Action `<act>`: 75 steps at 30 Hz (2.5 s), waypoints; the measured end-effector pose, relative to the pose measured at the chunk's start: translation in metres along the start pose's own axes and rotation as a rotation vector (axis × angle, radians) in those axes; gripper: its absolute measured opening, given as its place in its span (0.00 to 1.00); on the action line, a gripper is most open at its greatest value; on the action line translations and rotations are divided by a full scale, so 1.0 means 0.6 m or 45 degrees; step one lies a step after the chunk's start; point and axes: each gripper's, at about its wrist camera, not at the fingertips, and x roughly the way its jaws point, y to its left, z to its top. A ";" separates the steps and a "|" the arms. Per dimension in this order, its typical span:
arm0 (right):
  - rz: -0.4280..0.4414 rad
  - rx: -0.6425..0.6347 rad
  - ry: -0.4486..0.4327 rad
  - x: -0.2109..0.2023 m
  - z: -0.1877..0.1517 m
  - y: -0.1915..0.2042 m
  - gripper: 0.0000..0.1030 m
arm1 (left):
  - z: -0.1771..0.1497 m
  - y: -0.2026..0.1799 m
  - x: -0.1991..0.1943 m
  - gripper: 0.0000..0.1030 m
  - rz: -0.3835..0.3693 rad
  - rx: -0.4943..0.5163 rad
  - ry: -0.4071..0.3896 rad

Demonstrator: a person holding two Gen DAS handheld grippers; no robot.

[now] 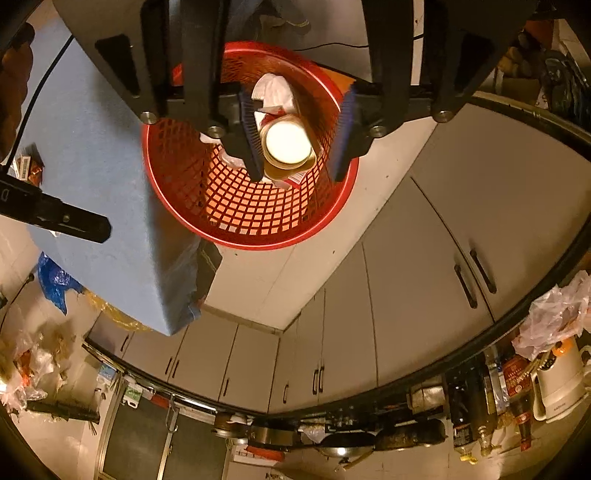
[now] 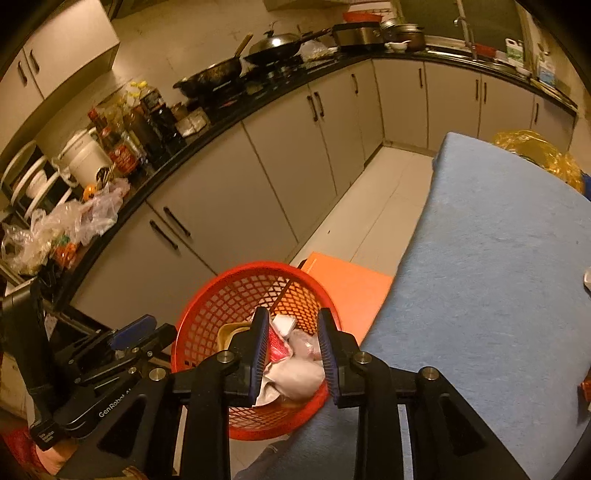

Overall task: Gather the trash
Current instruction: 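Move both open tools back over the table, then grasp the white tube box with the right tool and lift it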

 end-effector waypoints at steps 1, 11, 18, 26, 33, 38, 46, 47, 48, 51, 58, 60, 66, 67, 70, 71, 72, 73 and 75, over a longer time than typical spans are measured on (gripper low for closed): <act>-0.004 0.012 -0.005 -0.006 -0.002 -0.005 0.28 | 0.000 -0.004 -0.003 0.40 0.006 0.002 -0.008; -0.032 0.116 0.002 -0.059 -0.049 -0.069 0.30 | -0.030 -0.056 -0.014 0.48 0.020 0.038 -0.005; -0.074 0.193 -0.011 -0.112 -0.089 -0.139 0.31 | -0.042 -0.125 -0.024 0.48 -0.015 0.096 -0.004; -0.149 0.300 -0.038 -0.184 -0.136 -0.245 0.31 | -0.056 -0.233 -0.041 0.48 -0.097 0.191 -0.005; -0.248 0.408 -0.066 -0.258 -0.188 -0.359 0.31 | -0.081 -0.352 -0.049 0.50 -0.207 0.321 0.023; -0.314 0.485 -0.084 -0.311 -0.212 -0.456 0.33 | -0.102 -0.436 -0.049 0.51 -0.297 0.440 0.054; -0.432 0.504 -0.120 -0.347 -0.172 -0.580 0.33 | -0.129 -0.521 -0.060 0.54 -0.354 0.562 0.080; -0.442 0.491 -0.119 -0.345 -0.163 -0.591 0.33 | -0.131 -0.526 -0.060 0.54 -0.354 0.562 0.084; -0.456 0.479 -0.113 -0.342 -0.156 -0.598 0.34 | -0.132 -0.530 -0.061 0.54 -0.351 0.558 0.086; -0.489 0.383 -0.070 -0.321 -0.132 -0.608 0.46 | -0.136 -0.534 -0.060 0.55 -0.336 0.538 0.093; -0.542 0.283 0.071 -0.263 -0.114 -0.648 0.47 | -0.140 -0.541 -0.058 0.55 -0.294 0.478 0.104; -0.548 0.244 0.109 -0.251 -0.113 -0.652 0.47 | -0.140 -0.540 -0.057 0.55 -0.280 0.463 0.107; -0.612 0.207 0.230 -0.223 -0.119 -0.666 0.36 | -0.139 -0.545 -0.049 0.55 -0.266 0.434 0.115; -0.634 0.204 0.240 -0.222 -0.122 -0.668 0.24 | -0.139 -0.546 -0.047 0.55 -0.264 0.431 0.116; -0.626 0.182 0.240 -0.227 -0.128 -0.668 0.14 | -0.137 -0.548 -0.043 0.55 -0.263 0.426 0.118; -0.614 0.179 0.246 -0.230 -0.130 -0.666 0.13 | -0.136 -0.549 -0.042 0.55 -0.264 0.426 0.120; -0.587 0.182 0.253 -0.233 -0.134 -0.663 0.13 | -0.135 -0.550 -0.040 0.55 -0.266 0.424 0.120; -0.553 0.187 0.256 -0.236 -0.138 -0.658 0.13 | -0.134 -0.551 -0.039 0.55 -0.267 0.423 0.120; -0.495 0.200 0.275 -0.243 -0.150 -0.646 0.13 | -0.131 -0.551 -0.036 0.55 -0.276 0.417 0.126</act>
